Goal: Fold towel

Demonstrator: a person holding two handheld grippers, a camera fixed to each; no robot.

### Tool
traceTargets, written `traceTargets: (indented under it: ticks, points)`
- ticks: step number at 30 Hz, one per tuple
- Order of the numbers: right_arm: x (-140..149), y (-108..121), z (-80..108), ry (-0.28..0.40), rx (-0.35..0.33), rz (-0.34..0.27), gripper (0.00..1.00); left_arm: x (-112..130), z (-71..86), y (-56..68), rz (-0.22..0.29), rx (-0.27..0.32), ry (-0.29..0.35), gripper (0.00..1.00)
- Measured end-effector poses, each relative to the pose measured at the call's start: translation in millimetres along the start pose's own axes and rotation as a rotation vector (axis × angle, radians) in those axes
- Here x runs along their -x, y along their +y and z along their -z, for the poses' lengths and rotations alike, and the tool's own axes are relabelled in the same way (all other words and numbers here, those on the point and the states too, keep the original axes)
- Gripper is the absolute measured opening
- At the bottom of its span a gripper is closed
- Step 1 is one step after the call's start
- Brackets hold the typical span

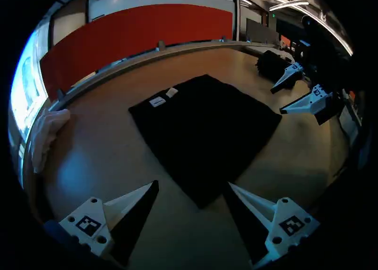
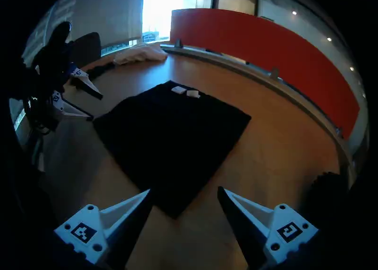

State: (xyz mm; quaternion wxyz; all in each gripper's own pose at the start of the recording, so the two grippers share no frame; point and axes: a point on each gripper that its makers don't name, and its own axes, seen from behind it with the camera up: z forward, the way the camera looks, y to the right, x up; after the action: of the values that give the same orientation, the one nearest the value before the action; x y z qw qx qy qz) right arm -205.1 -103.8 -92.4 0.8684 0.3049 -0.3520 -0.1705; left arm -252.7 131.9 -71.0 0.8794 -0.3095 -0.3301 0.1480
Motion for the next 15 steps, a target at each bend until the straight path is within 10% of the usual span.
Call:
traceTargets:
  ticks: [15]
  points:
    - [25.1, -7.8, -8.1, -0.050, -0.019, -0.014, 0.98, 26.4, -13.2, 11.8, 0.029, 0.034, -0.080, 0.98]
